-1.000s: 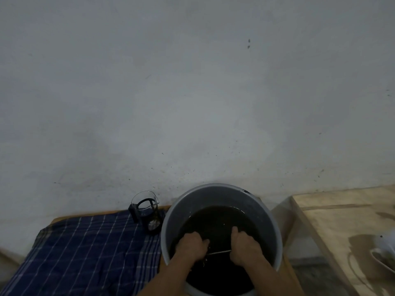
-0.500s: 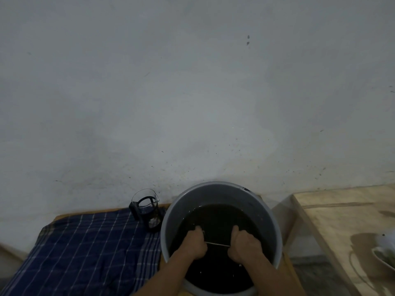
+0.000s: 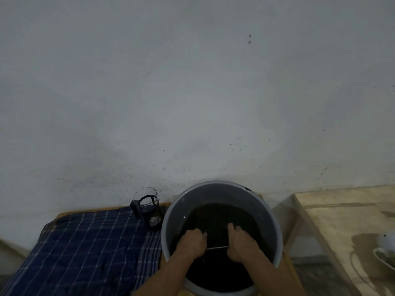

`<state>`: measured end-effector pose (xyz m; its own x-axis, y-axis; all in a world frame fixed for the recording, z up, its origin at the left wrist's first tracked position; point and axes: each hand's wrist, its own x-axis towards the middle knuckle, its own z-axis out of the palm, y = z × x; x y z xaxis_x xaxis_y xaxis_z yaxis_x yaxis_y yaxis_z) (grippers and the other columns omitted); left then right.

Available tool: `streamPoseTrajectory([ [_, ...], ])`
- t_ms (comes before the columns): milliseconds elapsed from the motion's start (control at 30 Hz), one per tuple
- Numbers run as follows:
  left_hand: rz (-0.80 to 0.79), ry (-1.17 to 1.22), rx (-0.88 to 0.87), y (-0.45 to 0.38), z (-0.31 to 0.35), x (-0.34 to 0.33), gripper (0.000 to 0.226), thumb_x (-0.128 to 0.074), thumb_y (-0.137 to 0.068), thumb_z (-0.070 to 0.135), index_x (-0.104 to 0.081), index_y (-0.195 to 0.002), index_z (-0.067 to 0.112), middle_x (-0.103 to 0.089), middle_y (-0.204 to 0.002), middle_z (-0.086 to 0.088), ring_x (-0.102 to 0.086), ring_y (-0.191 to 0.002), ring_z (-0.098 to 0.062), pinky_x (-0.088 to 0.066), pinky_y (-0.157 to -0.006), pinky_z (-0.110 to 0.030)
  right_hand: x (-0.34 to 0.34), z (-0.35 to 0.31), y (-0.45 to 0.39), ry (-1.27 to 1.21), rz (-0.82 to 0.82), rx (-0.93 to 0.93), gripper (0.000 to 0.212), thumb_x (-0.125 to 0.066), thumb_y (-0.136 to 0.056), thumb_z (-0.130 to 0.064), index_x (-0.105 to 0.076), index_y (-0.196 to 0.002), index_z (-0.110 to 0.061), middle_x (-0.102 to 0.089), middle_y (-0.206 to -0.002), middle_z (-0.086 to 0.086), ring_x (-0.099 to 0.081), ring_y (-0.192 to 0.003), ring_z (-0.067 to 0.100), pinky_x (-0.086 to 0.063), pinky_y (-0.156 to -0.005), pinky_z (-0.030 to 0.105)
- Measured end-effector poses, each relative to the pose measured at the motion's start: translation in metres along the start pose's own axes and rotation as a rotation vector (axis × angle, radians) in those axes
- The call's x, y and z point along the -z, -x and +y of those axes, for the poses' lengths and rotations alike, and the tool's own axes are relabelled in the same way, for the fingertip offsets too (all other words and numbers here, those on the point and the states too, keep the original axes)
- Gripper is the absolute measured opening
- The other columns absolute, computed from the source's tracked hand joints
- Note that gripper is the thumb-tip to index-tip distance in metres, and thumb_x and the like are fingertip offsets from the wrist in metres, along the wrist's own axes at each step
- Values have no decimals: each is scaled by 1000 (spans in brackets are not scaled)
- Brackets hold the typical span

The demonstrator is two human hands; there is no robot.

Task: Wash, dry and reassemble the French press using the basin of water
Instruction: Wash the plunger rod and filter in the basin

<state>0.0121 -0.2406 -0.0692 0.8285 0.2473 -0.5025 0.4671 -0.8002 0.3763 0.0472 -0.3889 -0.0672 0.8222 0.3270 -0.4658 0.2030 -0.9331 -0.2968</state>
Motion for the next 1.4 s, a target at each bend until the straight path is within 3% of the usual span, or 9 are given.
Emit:
streamPoseTrajectory([
  [200, -88, -2, -42, -4, 0, -1, 39, -49, -96, 16, -45, -134, 6, -52, -134, -15, -54, -121, -25, -44, -102, -31, -3, 1, 2, 26, 1, -76, 69, -57, -88, -30, -22, -145, -11, -51, -129, 12, -56, -115, 26, -49, -95, 36],
  [433, -3, 28, 3, -1, -1, 2, 36, -39, -102, 37, -58, -89, 9, -62, -92, -8, -60, -89, -21, -49, -86, -33, 2, 3, -1, 38, 48, -71, 68, -63, -86, -23, -24, -141, -16, -44, -133, 13, -55, -114, 25, -50, -95, 37],
  [567, -133, 3, -9, -5, -1, 0, 52, -45, -98, 18, -30, -145, 4, -48, -138, -17, -50, -126, -28, -41, -108, -35, -1, 3, 0, 43, 33, -73, 57, -60, -87, -27, -32, -136, -13, -56, -121, 9, -61, -106, 22, -52, -89, 33],
  [767, -136, -12, 15, 0, 0, 2, 29, -40, -101, 27, -58, -107, 5, -63, -111, -14, -64, -104, -27, -50, -85, -30, -2, 2, 0, 86, 76, -49, 74, -62, -86, -21, -18, -145, -16, -43, -136, 14, -50, -121, 28, -49, -98, 38],
  [933, -166, 32, -21, -2, 0, 2, 63, -48, -96, 20, -18, -150, 7, -49, -135, -16, -54, -119, -25, -45, -104, -35, -6, 3, 0, 101, 74, -91, 61, -59, -87, -28, -32, -138, -11, -60, -118, 8, -63, -102, 21, -54, -86, 33],
  [1067, -99, 0, -1, -3, 0, 3, 28, -39, -101, 23, -57, -112, 4, -63, -109, -13, -63, -102, -24, -49, -94, -34, -5, 2, 0, 126, 94, -41, 67, -61, -85, -25, -27, -141, -14, -49, -132, 12, -52, -119, 27, -47, -99, 38],
  [1167, -122, 57, 34, -1, 0, 2, 36, -40, -100, 41, -57, -89, 12, -59, -85, -4, -62, -88, -20, -52, -90, -33, -6, 2, 1, 140, 121, -48, 68, -62, -85, -23, -26, -142, -14, -40, -138, 14, -44, -126, 28, -43, -103, 40],
  [1300, -185, 11, -21, -3, -2, 0, 45, -51, -95, 24, -42, -136, 8, -54, -129, -12, -55, -116, -23, -46, -101, -32, -7, 4, -1, 120, 47, -68, 83, -58, -88, -30, -7, -151, -10, -45, -137, 14, -53, -120, 27, -48, -98, 37],
  [1400, -166, -30, 2, -4, -2, 2, 40, -43, -98, 20, -45, -135, 5, -55, -130, -14, -57, -116, -25, -48, -99, -33, -6, 2, -2, 67, 73, -75, 88, -59, -87, -27, -1, -152, -13, -41, -139, 15, -51, -121, 27, -47, -99, 37],
])
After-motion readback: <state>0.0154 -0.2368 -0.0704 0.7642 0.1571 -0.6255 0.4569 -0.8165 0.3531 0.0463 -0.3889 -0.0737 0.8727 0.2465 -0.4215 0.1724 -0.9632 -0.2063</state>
